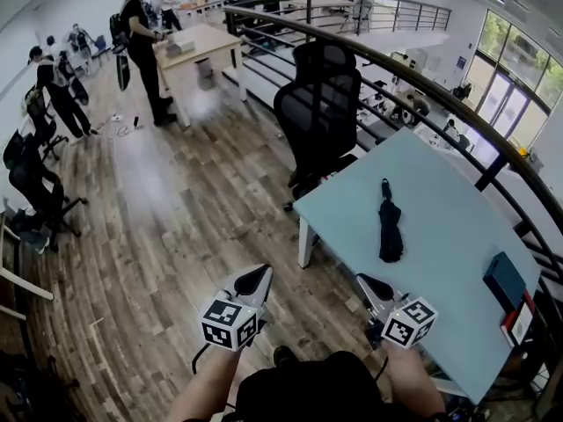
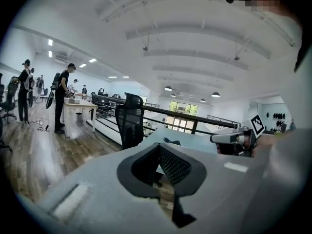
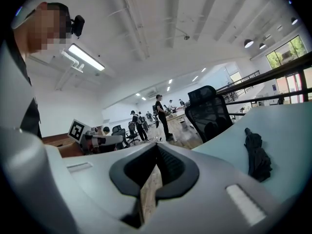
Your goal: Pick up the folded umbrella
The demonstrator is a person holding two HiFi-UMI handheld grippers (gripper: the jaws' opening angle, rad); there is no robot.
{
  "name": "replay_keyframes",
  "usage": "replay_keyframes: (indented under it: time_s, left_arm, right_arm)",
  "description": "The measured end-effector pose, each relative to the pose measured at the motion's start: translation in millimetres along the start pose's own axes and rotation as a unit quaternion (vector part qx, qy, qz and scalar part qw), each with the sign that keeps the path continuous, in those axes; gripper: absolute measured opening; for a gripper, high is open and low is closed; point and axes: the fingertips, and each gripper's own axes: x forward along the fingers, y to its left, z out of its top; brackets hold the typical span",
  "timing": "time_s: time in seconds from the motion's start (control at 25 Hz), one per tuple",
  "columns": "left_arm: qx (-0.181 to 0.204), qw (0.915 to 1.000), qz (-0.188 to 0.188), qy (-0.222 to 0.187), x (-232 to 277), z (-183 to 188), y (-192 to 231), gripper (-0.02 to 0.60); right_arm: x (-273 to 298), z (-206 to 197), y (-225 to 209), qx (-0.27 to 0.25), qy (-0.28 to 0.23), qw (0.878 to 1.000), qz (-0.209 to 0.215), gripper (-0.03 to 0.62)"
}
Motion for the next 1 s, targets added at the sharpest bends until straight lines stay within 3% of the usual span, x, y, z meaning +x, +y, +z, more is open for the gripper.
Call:
replay_keyframes:
  time_s: [0.32, 0.52, 0.72, 1.0]
  left_arm:
    - [-0.004, 0.9992, -0.038, 0.015, 42, 4, 19, 0.006]
    - [-0.006, 0.9984, -0.05, 0.023, 90, 14, 35, 0.006]
    - [0.003, 0.9981, -0.053, 0.029, 157, 42, 56, 0.006]
    - [0.028, 0.9957, -0.079, 0.041, 244, 89, 48, 0.006]
  right_arm:
    - [21, -10, -23, 0.021, 0.015, 0.999, -0.035, 0.002]
    - [45, 2, -73, 0.032, 0.015, 0.998, -0.061, 0.002]
    - [87, 31, -121, 0.03, 0.007, 0.998, -0.053, 0.002]
    - [113, 70, -194, 0.041, -0.001, 0.998, -0.05, 0.002]
